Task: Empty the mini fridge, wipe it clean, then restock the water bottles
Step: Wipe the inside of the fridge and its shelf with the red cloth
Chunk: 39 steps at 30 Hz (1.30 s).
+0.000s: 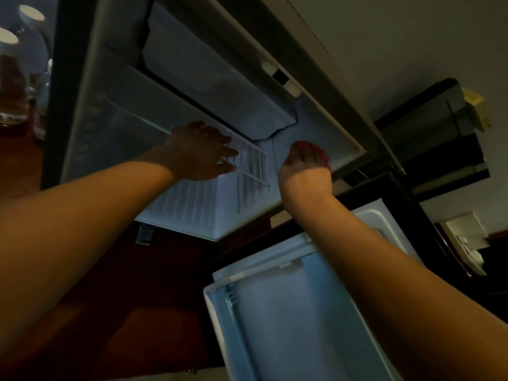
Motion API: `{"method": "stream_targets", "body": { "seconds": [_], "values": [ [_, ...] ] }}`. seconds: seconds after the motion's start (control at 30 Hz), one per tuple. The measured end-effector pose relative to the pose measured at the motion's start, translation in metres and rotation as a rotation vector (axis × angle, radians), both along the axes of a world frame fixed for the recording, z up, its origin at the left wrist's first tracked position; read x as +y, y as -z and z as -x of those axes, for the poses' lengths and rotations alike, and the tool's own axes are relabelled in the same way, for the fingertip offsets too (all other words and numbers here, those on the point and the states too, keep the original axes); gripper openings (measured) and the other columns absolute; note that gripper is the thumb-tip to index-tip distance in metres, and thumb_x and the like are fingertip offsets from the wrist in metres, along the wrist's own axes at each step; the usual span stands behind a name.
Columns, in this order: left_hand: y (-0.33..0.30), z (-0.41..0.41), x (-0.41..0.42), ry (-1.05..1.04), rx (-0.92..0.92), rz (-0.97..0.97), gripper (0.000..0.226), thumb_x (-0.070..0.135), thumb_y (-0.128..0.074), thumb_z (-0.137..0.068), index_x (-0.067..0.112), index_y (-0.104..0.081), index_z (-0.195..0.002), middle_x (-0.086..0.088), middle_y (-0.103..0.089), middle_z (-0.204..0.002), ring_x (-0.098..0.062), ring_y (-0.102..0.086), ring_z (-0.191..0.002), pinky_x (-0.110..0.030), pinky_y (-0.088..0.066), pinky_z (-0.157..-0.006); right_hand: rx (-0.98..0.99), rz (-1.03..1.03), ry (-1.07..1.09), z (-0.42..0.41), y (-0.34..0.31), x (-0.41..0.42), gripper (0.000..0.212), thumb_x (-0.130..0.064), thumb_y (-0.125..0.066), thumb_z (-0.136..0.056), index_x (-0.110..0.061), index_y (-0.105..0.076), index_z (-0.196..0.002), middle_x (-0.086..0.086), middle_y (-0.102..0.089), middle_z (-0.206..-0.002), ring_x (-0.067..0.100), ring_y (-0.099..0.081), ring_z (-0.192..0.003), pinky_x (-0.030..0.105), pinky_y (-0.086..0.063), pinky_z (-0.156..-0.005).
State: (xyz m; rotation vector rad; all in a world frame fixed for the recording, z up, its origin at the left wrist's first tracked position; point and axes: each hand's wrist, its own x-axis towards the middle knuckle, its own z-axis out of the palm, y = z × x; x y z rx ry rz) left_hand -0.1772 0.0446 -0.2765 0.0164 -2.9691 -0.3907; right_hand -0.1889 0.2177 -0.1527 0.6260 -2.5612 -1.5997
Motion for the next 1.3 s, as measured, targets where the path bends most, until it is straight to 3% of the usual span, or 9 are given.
{"method": "stream_targets", "body": {
  "seconds": [0.1, 0.23, 0.37, 0.43, 0.53, 0.6, 0.73, 0.97, 1.3],
  "values": [
    [0.0, 0.0, 0.001, -0.007, -0.005, -0.005, 0.058, 0.068, -0.024, -0.098, 0.046, -0.028, -0.151, 0.01, -0.02, -0.164, -0.016, -0.014, -0.151, -0.04, -0.003, -0.122, -0.033, 0.176, 0.055, 0.007, 0.024, 0.0, 0.074, -0.022, -0.057, -0.093, 0.0, -0.017, -0.152, 0.019, -0.008, -0.16, 0.038, -0.01, -0.146, 0.053, -0.014, -0.119],
    [-0.003, -0.003, 0.001, 0.013, 0.001, 0.004, 0.058, 0.067, -0.024, -0.098, 0.044, -0.029, -0.152, 0.008, -0.021, -0.164, -0.017, -0.015, -0.151, -0.04, -0.005, -0.122, -0.011, 0.083, -0.028, 0.002, 0.015, -0.003, 0.059, -0.02, -0.072, -0.081, -0.006, -0.049, -0.134, 0.018, -0.032, -0.144, 0.04, -0.029, -0.133, 0.051, -0.029, -0.112],
    [-0.004, -0.006, 0.0, 0.015, 0.019, -0.019, 0.057, 0.065, -0.028, -0.099, 0.043, -0.032, -0.151, 0.007, -0.023, -0.163, -0.017, -0.017, -0.151, -0.04, -0.006, -0.124, 0.125, 0.026, -0.024, 0.006, -0.009, -0.007, 0.043, -0.019, -0.064, -0.088, -0.005, -0.053, -0.128, 0.019, -0.04, -0.132, 0.037, -0.04, -0.122, 0.049, -0.04, -0.101],
    [-0.006, -0.007, 0.0, 0.023, 0.006, -0.031, 0.057, 0.064, -0.027, -0.099, 0.042, -0.03, -0.152, 0.006, -0.022, -0.164, -0.018, -0.016, -0.151, -0.041, -0.005, -0.124, 0.133, 0.034, 0.039, 0.007, -0.024, -0.01, 0.031, -0.019, -0.062, -0.091, -0.006, -0.056, -0.119, 0.015, -0.05, -0.11, 0.031, -0.051, -0.107, 0.042, -0.047, -0.091],
    [-0.009, -0.008, -0.001, 0.039, -0.005, -0.027, 0.058, 0.063, -0.025, -0.1, 0.04, -0.028, -0.153, 0.005, -0.019, -0.165, -0.02, -0.014, -0.152, -0.042, -0.005, -0.124, 0.134, 0.063, 0.062, 0.01, -0.037, -0.014, 0.016, -0.018, -0.06, -0.093, -0.008, -0.058, -0.106, 0.008, -0.045, -0.077, 0.022, -0.052, -0.077, 0.035, -0.044, -0.073],
    [-0.009, -0.01, -0.001, 0.055, 0.007, -0.019, 0.057, 0.061, -0.026, -0.101, 0.038, -0.029, -0.153, 0.003, -0.02, -0.164, -0.021, -0.016, -0.152, -0.043, -0.007, -0.124, 0.163, 0.075, 0.029, 0.012, -0.035, -0.014, 0.019, -0.018, -0.058, -0.095, -0.006, -0.058, -0.11, 0.01, -0.052, -0.084, 0.024, -0.057, -0.084, 0.036, -0.045, -0.073],
    [-0.006, -0.011, -0.002, 0.061, 0.043, 0.001, 0.057, 0.059, -0.025, -0.102, 0.036, -0.032, -0.153, 0.001, -0.025, -0.163, -0.023, -0.022, -0.149, -0.044, -0.01, -0.123, 0.165, 0.087, 0.028, 0.022, -0.018, -0.016, 0.033, -0.014, -0.054, -0.095, -0.003, -0.051, -0.127, 0.019, -0.056, -0.121, 0.035, -0.058, -0.108, 0.046, -0.052, -0.087],
    [-0.004, -0.008, -0.001, 0.058, 0.065, 0.032, 0.057, 0.059, -0.024, -0.101, 0.036, -0.035, -0.152, -0.001, -0.03, -0.161, -0.025, -0.027, -0.147, -0.046, -0.014, -0.121, -0.003, 0.074, -0.014, 0.023, 0.036, -0.015, 0.054, -0.022, -0.057, -0.091, -0.003, -0.043, -0.14, 0.016, -0.03, -0.148, 0.038, -0.025, -0.14, 0.052, -0.026, -0.115],
    [0.002, -0.006, -0.004, 0.078, 0.074, 0.022, 0.058, 0.06, -0.026, -0.1, 0.036, -0.034, -0.152, 0.0, -0.03, -0.161, -0.026, -0.025, -0.148, -0.047, -0.013, -0.122, 0.177, 0.147, 0.015, 0.04, -0.003, -0.021, 0.046, -0.026, -0.06, -0.091, -0.007, -0.048, -0.131, 0.019, -0.05, -0.127, 0.035, -0.053, -0.115, 0.045, -0.047, -0.096]
  ]
}}
